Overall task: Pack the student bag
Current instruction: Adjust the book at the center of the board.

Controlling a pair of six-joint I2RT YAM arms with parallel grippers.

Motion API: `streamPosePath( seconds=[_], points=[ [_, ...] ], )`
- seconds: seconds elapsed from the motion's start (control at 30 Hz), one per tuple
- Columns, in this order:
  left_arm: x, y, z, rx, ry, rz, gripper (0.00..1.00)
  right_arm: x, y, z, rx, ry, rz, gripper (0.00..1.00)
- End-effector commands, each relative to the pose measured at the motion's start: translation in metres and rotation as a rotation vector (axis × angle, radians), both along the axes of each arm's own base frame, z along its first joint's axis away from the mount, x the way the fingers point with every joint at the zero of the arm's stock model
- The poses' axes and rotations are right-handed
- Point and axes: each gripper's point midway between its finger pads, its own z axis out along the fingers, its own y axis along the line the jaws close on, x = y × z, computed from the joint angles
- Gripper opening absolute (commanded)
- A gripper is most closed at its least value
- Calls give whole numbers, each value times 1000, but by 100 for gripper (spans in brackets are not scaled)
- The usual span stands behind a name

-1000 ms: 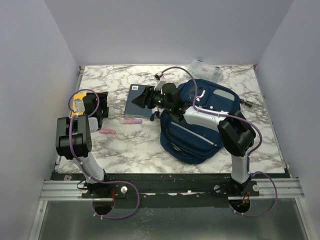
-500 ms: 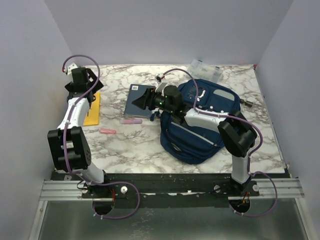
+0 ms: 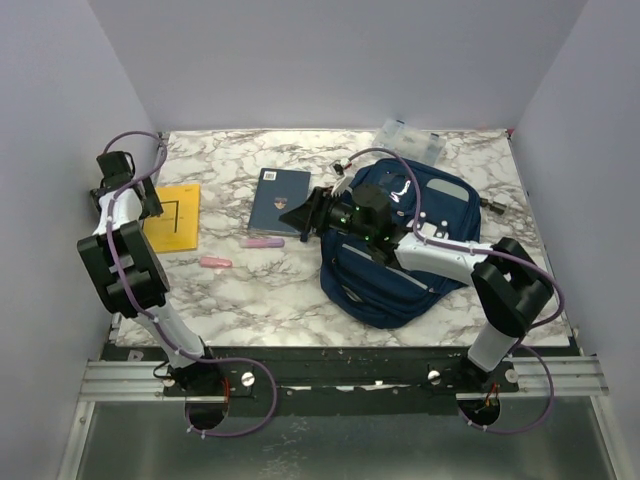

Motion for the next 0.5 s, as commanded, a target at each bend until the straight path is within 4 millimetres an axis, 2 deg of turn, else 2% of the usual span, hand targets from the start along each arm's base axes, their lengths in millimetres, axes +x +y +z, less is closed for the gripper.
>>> streamPosePath(
  seconds=[0.0, 0.03, 0.07, 0.13, 0.23, 0.3, 0.33, 0.47],
  points=[
    [-4, 25, 10, 184, 99, 64, 81, -12, -7, -5, 6, 10, 28, 61],
    [-4, 29, 10, 208, 117, 74, 66, -14, -7, -6, 9, 21, 32, 61],
    [-7, 32, 8, 242, 148, 86, 47, -15, -7, -6, 16, 28, 38, 61],
    [-12, 39, 5, 321, 202, 114, 20, -23, -4, -4, 42, 43, 70, 61],
    [-13, 39, -12, 329, 254, 92, 6, -31, -2, 2, 74, 49, 102, 61],
    [-10, 33, -28, 301, 288, 20, 5, -35, -1, 4, 79, 42, 111, 61],
    [-9, 32, -33, 294, 302, 1, 0, -37, 0, 5, 80, 40, 116, 61],
    [1, 21, -50, 224, 331, -121, 0, -40, 0, 9, 82, 29, 117, 61]
  ],
)
